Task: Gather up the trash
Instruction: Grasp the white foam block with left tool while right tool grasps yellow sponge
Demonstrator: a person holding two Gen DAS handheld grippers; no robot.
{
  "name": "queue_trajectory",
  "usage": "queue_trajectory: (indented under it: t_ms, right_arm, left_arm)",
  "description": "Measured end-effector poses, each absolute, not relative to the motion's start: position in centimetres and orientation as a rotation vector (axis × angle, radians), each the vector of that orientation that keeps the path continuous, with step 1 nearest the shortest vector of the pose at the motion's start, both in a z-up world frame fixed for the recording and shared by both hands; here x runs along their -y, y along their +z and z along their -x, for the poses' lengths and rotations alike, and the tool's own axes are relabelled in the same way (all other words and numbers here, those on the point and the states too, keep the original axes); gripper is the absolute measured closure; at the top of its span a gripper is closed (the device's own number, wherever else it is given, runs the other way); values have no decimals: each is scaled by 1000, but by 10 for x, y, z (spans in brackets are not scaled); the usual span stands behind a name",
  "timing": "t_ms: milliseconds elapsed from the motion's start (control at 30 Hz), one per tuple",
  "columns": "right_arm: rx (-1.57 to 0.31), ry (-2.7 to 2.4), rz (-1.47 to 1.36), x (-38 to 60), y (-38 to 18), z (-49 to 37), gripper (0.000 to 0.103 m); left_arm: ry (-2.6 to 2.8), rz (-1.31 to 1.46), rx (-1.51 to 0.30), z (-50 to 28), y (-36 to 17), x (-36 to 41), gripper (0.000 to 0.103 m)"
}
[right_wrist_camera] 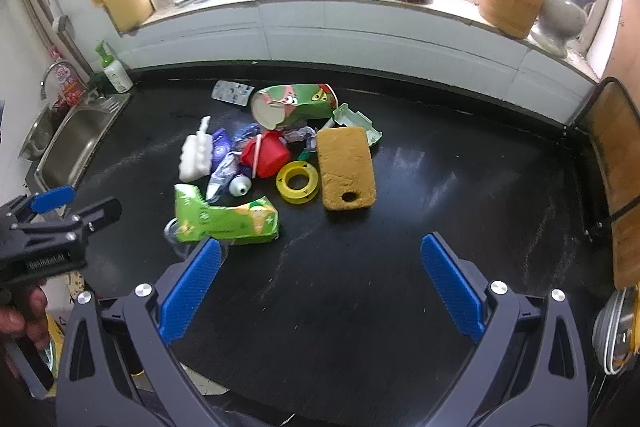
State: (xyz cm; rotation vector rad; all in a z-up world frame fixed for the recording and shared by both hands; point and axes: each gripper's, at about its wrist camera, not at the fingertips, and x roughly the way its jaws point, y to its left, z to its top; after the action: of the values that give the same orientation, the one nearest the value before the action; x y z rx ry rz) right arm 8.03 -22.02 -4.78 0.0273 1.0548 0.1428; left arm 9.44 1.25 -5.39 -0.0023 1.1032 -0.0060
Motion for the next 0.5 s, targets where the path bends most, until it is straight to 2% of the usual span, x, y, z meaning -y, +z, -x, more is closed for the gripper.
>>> queue_trajectory:
  t_ms: [500]
  right_arm:
    - [-1182,165,0,228,-168,-191,6]
  left_arm:
    - [-17,50,-1216,-216,-170,-41,6]
